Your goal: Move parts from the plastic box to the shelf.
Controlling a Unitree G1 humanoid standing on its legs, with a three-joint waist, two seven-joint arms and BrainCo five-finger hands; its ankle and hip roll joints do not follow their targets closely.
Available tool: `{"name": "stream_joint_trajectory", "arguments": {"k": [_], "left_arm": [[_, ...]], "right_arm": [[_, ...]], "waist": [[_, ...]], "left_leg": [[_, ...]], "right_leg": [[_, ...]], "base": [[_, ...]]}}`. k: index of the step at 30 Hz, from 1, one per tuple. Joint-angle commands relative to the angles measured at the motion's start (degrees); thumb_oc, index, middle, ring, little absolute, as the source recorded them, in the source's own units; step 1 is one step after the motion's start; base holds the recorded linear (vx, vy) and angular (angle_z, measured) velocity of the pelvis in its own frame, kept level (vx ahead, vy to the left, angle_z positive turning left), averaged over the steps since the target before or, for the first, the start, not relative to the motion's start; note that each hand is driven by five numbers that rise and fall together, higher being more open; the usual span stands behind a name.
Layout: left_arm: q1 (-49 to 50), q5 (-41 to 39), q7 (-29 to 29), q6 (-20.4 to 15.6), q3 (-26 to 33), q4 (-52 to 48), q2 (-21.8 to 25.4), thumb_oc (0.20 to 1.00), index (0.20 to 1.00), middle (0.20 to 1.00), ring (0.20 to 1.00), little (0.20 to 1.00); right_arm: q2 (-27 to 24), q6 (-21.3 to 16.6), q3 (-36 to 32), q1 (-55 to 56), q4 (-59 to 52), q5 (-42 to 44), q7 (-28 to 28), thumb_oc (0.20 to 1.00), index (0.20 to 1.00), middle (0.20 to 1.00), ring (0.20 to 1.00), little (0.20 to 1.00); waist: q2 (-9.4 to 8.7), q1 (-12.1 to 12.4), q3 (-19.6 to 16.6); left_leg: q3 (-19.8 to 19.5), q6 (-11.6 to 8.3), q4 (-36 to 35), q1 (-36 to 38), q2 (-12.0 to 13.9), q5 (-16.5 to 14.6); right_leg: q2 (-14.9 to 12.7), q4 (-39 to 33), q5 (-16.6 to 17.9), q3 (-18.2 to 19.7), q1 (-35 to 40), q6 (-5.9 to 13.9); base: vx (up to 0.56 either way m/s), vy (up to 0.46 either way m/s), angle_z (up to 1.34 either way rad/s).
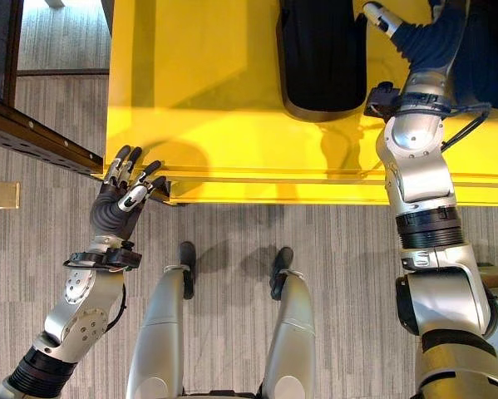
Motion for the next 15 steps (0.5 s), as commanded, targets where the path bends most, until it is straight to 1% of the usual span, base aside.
{"name": "stream_joint_trajectory", "arguments": {"k": [1,3,4,6,8,11,12,13,14,15], "left_arm": [[-14.34,4.13,-1.7,-10.15,5.66,-13.15,-3.55,1.0,1.0,1.0,1.0,1.0],[-14.21,4.42,-1.47,-10.19,5.72,-13.0,-3.58,1.0,1.0,1.0,1.0,1.0],[-13.66,4.65,-1.34,-10.12,6.5,-13.06,-3.72,1.0,1.0,1.0,1.0,1.0],[-13.51,4.68,-1.37,-10.1,6.68,-13.09,-3.74,1.0,1.0,1.0,1.0,1.0],[-13.2,4.87,-1.27,-10.01,6.92,-13.21,-3.88,1.0,1.0,1.0,1.0,1.0],[-12.75,5.41,-1.09,-10.17,7.54,-13.19,-4.23,1.0,1.0,1.0,1.0,1.0],[-12.52,5.76,-0.89,-10.22,7.94,-13.28,-4.32,1.0,1.0,1.0,1.0,1.0],[-11.9,6.38,-0.73,-10.29,8.44,-13.19,-4.53,1.0,1.0,1.0,1.0,1.0],[-11.8,6.41,-0.71,-10.29,8.34,-13.22,-4.49,1.0,1.0,1.0,1.0,1.0],[-11.4,6.63,-0.62,-10.41,8.41,-13.35,-4.64,1.0,1.0,1.0,1.0,1.0]], "right_arm": [[-1.17,-4.65,-1.52,0.33,-5.46,-2.2,-1.92,1.0,1.0,1.0,1.0,1.0],[-0.53,-5.09,-2.42,2.11,-7.77,-2.5,-1.56,1.0,1.0,1.0,1.0,1.0],[0.64,-5.66,-4.08,5.49,-11.1,-3.06,-0.73,1.0,1.0,1.0,1.0,1.0],[0.82,-5.71,-4.59,6.75,-12.58,-3.47,-0.41,1.0,1.0,1.0,1.0,1.0],[2.08,-6.11,-5.57,9.86,-15.37,-4.32,0.27,1.0,1.0,1.0,1.0,1.0],[4.09,-6.25,-7.24,15.12,-20.03,-7.78,0.96,1.0,1.0,1.0,1.0,1.0],[4.86,-6.15,-7.92,17.59,-21.98,-10.36,1.01,1.0,1.0,1.0,1.0,1.0],[6.0,-6.34,-9.09,21.54,-24.75,-14.72,0.92,1.0,1.0,1.0,1.0,1.0],[6.13,-6.2,-9.22,21.85,-25.05,-14.83,0.93,1.0,1.0,1.0,1.0,1.0],[6.82,-6.04,-9.7,23.86,-26.36,-17.53,0.63,1.0,1.0,1.0,1.0,1.0]], "waist": [[2.4,-1.57,-3.95],[2.37,-1.76,-4.01],[2.44,-2.07,-4.13],[2.4,-2.18,-4.18],[2.41,-2.44,-4.22],[2.45,-2.9,-4.23],[2.47,-3.12,-4.25],[2.55,-3.56,-4.22],[2.53,-3.51,-4.35],[2.58,-3.67,-4.38]], "left_leg": [[-5.55,-4.37,0.2,4.97,5.14,-6.06],[-5.58,-4.35,0.18,5.0,5.18,-6.03],[-5.48,-4.33,0.09,5.0,5.29,-5.93],[-5.49,-4.31,0.08,5.01,5.29,-5.96],[-5.55,-4.28,0.08,4.98,5.38,-5.96],[-5.49,-4.26,0.0,4.92,5.4,-5.88],[-5.47,-4.24,-0.01,4.9,5.42,-5.87],[-5.51,-4.22,0.14,4.75,5.45,-5.89],[-5.54,-4.22,0.16,4.7,5.45,-5.9],[-5.58,-4.16,0.21,4.64,5.47,-5.92]], "right_leg": [[-1.5,0.97,-2.23,2.57,3.83,3.17],[-1.46,1.01,-2.25,2.59,3.81,3.18],[-1.44,0.94,-2.21,2.47,3.84,3.19],[-1.42,0.91,-2.18,2.56,3.8,3.18],[-1.37,0.79,-2.09,2.66,3.69,3.22],[-1.25,0.74,-2.06,2.63,3.57,3.29],[-1.19,0.69,-2.04,2.66,3.52,3.33],[-1.14,0.63,-2.01,2.65,3.58,3.38],[-1.14,0.62,-2.01,2.61,3.57,3.38],[-1.14,0.69,-2.1,2.56,3.54,3.41]], "base": [[0.0,0.0,0.0],[0.0,0.0,0.0],[0.0,0.0,0.0],[0.0,0.0,0.0],[0.0,0.0,0.0],[0.0,0.0,0.0],[-0.01,0.014,-0.04],[0.0,0.01,-0.05],[-0.01,0.011,-0.08],[-0.01,0.022,-0.09]]}}
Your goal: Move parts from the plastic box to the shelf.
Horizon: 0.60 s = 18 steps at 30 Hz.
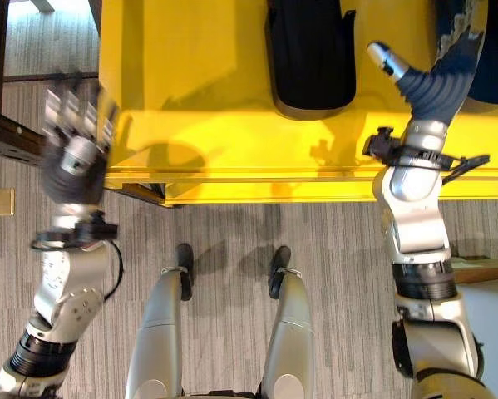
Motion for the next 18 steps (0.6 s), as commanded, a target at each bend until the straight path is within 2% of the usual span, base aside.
{"name": "stream_joint_trajectory", "arguments": {"k": [1,5,6,9,13,16,18], "left_arm": [[1.28,3.45,-0.26,-2.83,0.39,-1.76,-2.42,1.0,1.0,1.0,1.0,1.0],[2.12,4.43,0.12,-3.36,0.43,-1.82,-2.72,1.0,1.0,1.0,1.0,1.0],[2.5,4.84,0.4,-3.62,0.52,-1.98,-2.67,1.0,1.0,1.0,1.0,1.0],[3.56,6.25,1.25,-4.24,0.84,-2.17,-2.5,1.0,1.0,1.0,1.0,1.0],[4.8,7.49,1.66,-5.08,1.28,-2.66,-1.8,1.0,1.0,1.0,1.0,1.0],[4.94,7.62,1.61,-5.28,1.29,-2.8,-1.83,1.0,1.0,1.0,1.0,1.0],[4.8,7.93,1.49,-5.45,1.02,-2.69,-1.78,1.0,1.0,1.0,1.0,1.0]], "right_arm": [[0.04,-4.51,-2.21,1.14,-2.06,-9.04,-0.8,1.0,1.0,1.0,1.0,1.0],[1.3,-4.47,-2.19,6.71,-5.13,-14.73,-1.47,1.0,1.0,1.0,1.0,1.0],[1.45,-4.6,-2.12,8.65,-6.02,-16.54,-1.56,1.0,1.0,1.0,1.0,1.0],[1.19,-5.15,-1.71,12.71,-7.94,-21.72,-3.35,1.0,1.0,1.0,1.0,1.0],[-2.2,-3.73,0.51,15.43,-7.61,-31.99,-5.3,1.0,1.0,1.0,1.0,1.0],[-3.44,-3.29,1.82,15.81,-6.39,-34.0,-5.05,1.0,1.0,1.0,1.0,1.0],[-5.93,-1.68,3.68,15.72,-4.01,-38.7,-4.66,1.0,1.0,1.0,1.0,1.0]], "waist": [[2.38,-1.38,-3.54],[2.43,-1.9,-3.73],[2.53,-2.08,-4.02],[2.6,-2.54,-4.1],[2.63,-2.66,-4.14],[2.61,-2.64,-4.3],[2.52,-2.49,-4.37]], "left_leg": [[-5.72,-4.48,-0.71,4.3,5.12,-4.8],[-5.56,-4.5,-0.63,3.9,5.36,-4.8],[-5.59,-4.77,-0.49,4.46,5.71,-6.25],[-5.49,-4.86,-0.35,4.25,5.93,-6.23],[-5.34,-5.13,-0.56,4.2,6.23,-6.0],[-5.31,-5.22,-0.62,4.12,6.32,-5.9],[-5.38,-5.32,-0.52,4.03,6.39,-5.89]], "right_leg": [[-1.5,0.53,-1.41,2.51,3.14,3.27],[-1.45,0.52,-1.34,2.53,2.65,3.37],[-1.32,1.05,-2.72,2.63,3.02,3.8],[-1.22,1.13,-2.68,2.81,2.6,3.92],[-1.1,0.88,-2.46,2.94,2.41,4.05],[-1.08,0.74,-2.33,2.97,2.4,4.12],[-1.12,0.85,-2.32,3.12,2.22,4.18]], "base": [[-0.01,0.022,-0.08],[0.01,0.017,-0.05],[0.08,0.017,-0.03],[0.01,0.021,-0.05],[-0.02,0.013,-0.07],[-0.02,0.002,-0.06],[0.0,0.0,0.0]]}}
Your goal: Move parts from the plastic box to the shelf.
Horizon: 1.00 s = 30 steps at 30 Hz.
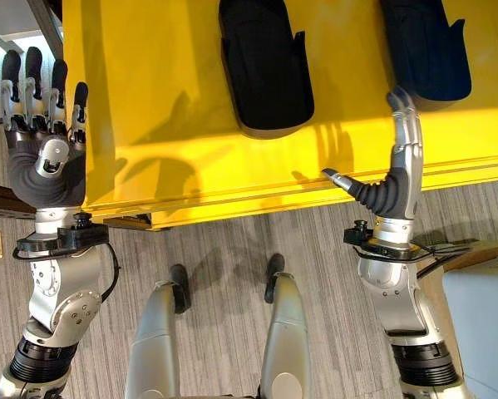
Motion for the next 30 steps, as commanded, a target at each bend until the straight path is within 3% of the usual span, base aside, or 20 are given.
{"name": "stream_joint_trajectory", "arguments": {"k": [1,8,9,10,12,14,16,17,18,21,22,30], "left_arm": [[-0.81,3.07,-0.6,-4.3,1.31,-3.1,-0.08,1.0,1.0,1.0,1.0,1.0],[-1.92,1.84,-2.04,-4.31,1.32,-2.47,-1.43,1.0,1.0,1.0,1.0,1.0],[-1.93,1.83,-2.04,-4.3,1.34,-2.43,-1.42,1.0,1.0,1.0,1.0,1.0],[-1.95,1.78,-2.25,-4.34,1.19,-2.25,-1.63,1.0,1.0,1.0,1.0,1.0],[-2.29,1.57,-2.52,-4.3,1.27,-2.14,-1.97,1.0,1.0,1.0,1.0,1.0],[-2.34,1.54,-2.68,-4.31,1.4,-2.14,-2.07,1.0,1.0,1.0,1.0,1.0],[-2.33,1.35,-3.0,-4.3,1.39,-1.99,-2.35,1.0,1.0,1.0,1.0,1.0],[-2.33,1.26,-3.11,-4.31,1.36,-1.79,-2.51,1.0,1.0,1.0,1.0,1.0],[-2.35,1.22,-3.18,-4.34,1.33,-1.83,-2.53,1.0,1.0,1.0,1.0,1.0],[-2.47,1.21,-3.22,-4.31,1.37,-1.89,-2.64,1.0,1.0,1.0,1.0,1.0],[-2.61,1.31,-3.26,-4.33,1.36,-1.9,-2.69,1.0,1.0,1.0,1.0,1.0],[-2.71,1.08,-3.66,-4.23,0.97,-1.9,-2.74,1.0,1.0,1.0,1.0,1.0]], "right_arm": [[-3.58,0.17,1.41,-2.99,1.43,-6.37,-0.87,1.0,1.0,1.0,1.0,1.0],[-6.04,3.25,5.65,-5.61,8.94,-12.56,2.19,1.0,1.0,1.0,1.0,1.0],[-6.02,3.25,5.7,-5.66,8.99,-12.56,2.2,1.0,1.0,1.0,1.0,1.0],[-6.0,3.52,6.91,-6.34,11.45,-13.34,2.5,1.0,1.0,1.0,1.0,1.0],[-6.32,4.92,8.25,-7.43,14.61,-15.64,3.01,1.0,1.0,1.0,1.0,1.0],[-6.19,5.3,8.91,-7.97,16.21,-16.19,2.91,1.0,1.0,1.0,1.0,1.0],[-6.06,5.91,9.4,-8.32,18.1,-17.09,2.82,1.0,1.0,1.0,1.0,1.0],[-5.83,6.54,9.76,-8.24,19.93,-17.88,2.88,1.0,1.0,1.0,1.0,1.0],[-5.6,6.67,9.78,-8.36,20.4,-17.96,2.6,1.0,1.0,1.0,1.0,1.0],[-5.15,7.12,9.92,-8.21,21.55,-18.29,2.72,1.0,1.0,1.0,1.0,1.0],[-5.04,7.08,10.06,-8.38,21.83,-18.42,2.99,1.0,1.0,1.0,1.0,1.0],[-4.47,6.56,12.59,-10.07,22.35,-18.6,4.3,1.0,1.0,1.0,1.0,1.0]], "waist": [[1.46,0.47,-1.2],[1.11,0.98,-1.04],[1.23,0.99,-1.35],[1.05,1.2,-1.03],[1.13,1.37,-1.4],[1.03,1.34,-1.12],[1.05,1.46,-1.17],[1.21,1.59,-1.48],[1.1,1.55,-1.24],[1.24,1.61,-1.52],[1.11,1.56,-1.18],[1.08,1.75,-1.14]], "left_leg": [[-6.5,-4.82,-4.19,3.95,4.68,-2.03],[-6.53,-4.83,-4.42,3.25,4.49,-0.53],[-6.6,-5.06,-4.41,3.89,4.68,-1.85],[-6.58,-4.86,-4.4,3.22,4.45,-0.47],[-6.79,-5.13,-4.51,3.86,4.51,-1.76],[-6.72,-4.9,-4.55,3.14,4.29,-0.35],[-6.76,-4.92,-4.56,3.21,4.38,-0.39],[-6.9,-5.15,-4.32,3.84,4.59,-1.93],[-6.83,-4.9,-4.33,3.06,4.35,-0.51],[-6.93,-5.15,-4.18,3.66,4.52,-2.01],[-6.83,-4.89,-4.31,3.01,4.29,-0.61],[-6.75,-4.81,-4.43,3.05,4.3,-0.48]], "right_leg": [[-2.09,-1.39,-0.1,2.03,2.67,4.02],[-2.41,-1.88,1.21,1.9,2.25,3.67],[-2.34,-1.47,-0.06,1.89,2.71,4.06],[-2.41,-1.98,1.26,1.9,2.37,3.66],[-2.35,-1.7,0.01,1.85,2.96,4.09],[-2.42,-2.14,1.35,1.89,2.45,3.7],[-2.41,-1.98,1.27,1.97,2.4,3.71],[-2.36,-1.22,-0.29,2.02,2.84,4.08],[-2.46,-1.68,1.04,2.03,2.3,3.69],[-2.42,-1.13,-0.42,2.02,2.81,4.09],[-2.48,-1.63,0.96,1.97,2.36,3.72],[-2.56,-1.86,0.94,1.93,2.51,3.67]], "base": [[0.0,0.0,0.0],[-0.03,-0.001,0.0],[0.0,0.0,0.0],[0.0,0.0,0.0],[0.0,0.0,0.0],[-0.04,0.0,0.01],[0.05,-0.004,-0.01],[0.0,0.0,0.0],[0.02,-0.006,0.03],[0.01,-0.002,0.03],[0.0,0.0,0.0],[-0.01,0.001,0.0]]}}
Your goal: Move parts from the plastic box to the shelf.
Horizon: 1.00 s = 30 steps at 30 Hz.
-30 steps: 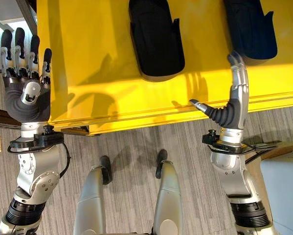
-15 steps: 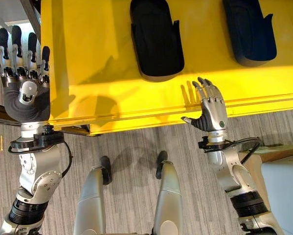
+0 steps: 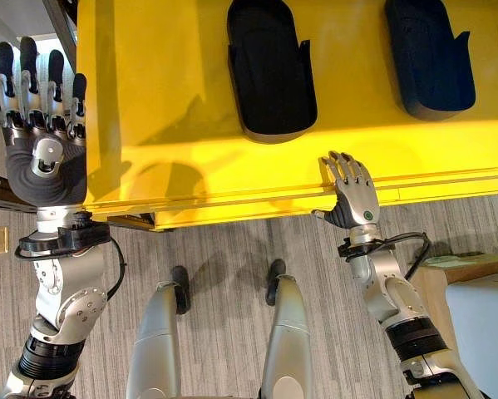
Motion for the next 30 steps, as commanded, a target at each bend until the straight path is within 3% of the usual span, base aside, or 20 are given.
{"name": "stream_joint_trajectory", "arguments": {"k": [1,11,30], "left_arm": [[-1.41,1.21,-1.4,-3.02,1.04,-1.97,-0.31,1.0,1.0,1.0,1.0,1.0],[-1.55,1.38,-1.37,-2.59,0.44,-2.05,-0.42,1.0,1.0,1.0,1.0,1.0],[-1.91,1.37,-0.82,-3.0,-0.13,-2.17,-0.46,1.0,1.0,1.0,1.0,1.0]], "right_arm": [[-0.94,-1.07,1.08,-3.21,-0.64,-1.0,0.21,1.0,1.0,1.0,1.0,1.0],[0.03,-3.25,6.03,-5.96,-2.17,-0.45,2.84,1.0,1.0,1.0,1.0,1.0],[2.31,-3.91,11.16,-9.59,-0.82,0.96,4.15,1.0,1.0,1.0,1.0,1.0]], "waist": [[1.11,0.25,-0.31],[0.91,0.61,-0.07],[0.73,1.11,0.34]], "left_leg": [[-5.95,-3.84,-4.31,2.91,4.07,-0.7],[-5.99,-3.65,-4.14,2.54,3.76,-0.68],[-5.93,-3.6,-4.03,2.28,3.51,-0.58]], "right_leg": [[-2.63,-4.45,2.76,2.29,3.18,4.3],[-2.72,-4.38,2.87,2.18,3.03,4.26],[-2.79,-4.42,3.12,2.19,2.91,4.19]], "base": [[0.0,0.0,0.0],[0.0,0.0,0.0],[0.0,0.0,0.0]]}}
